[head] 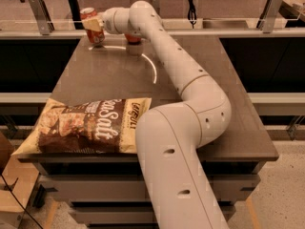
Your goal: Move coke can near brown chip bag
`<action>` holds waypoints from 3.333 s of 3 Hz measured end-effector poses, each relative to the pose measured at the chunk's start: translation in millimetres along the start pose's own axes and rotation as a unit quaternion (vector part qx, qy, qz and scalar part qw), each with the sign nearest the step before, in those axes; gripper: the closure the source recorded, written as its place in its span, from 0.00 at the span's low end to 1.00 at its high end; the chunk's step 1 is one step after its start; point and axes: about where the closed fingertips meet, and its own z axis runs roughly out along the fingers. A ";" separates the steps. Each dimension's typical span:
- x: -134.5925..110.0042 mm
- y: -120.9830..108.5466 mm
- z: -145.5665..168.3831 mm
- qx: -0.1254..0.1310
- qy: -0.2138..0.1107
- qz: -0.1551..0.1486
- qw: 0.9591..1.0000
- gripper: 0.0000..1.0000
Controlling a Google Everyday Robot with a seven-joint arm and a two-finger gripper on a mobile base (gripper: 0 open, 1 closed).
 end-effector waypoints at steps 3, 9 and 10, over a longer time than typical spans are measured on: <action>-70.3 29.9 -163.8 -0.110 -0.013 -0.086 0.990 1.00; 6.6 158.7 -248.8 -0.176 0.010 -0.014 0.984 1.00; 25.8 184.2 -256.0 -0.201 0.005 -0.005 0.980 1.00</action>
Offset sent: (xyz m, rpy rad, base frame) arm -0.1320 -0.1180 0.1196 -0.0878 -0.1661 0.2943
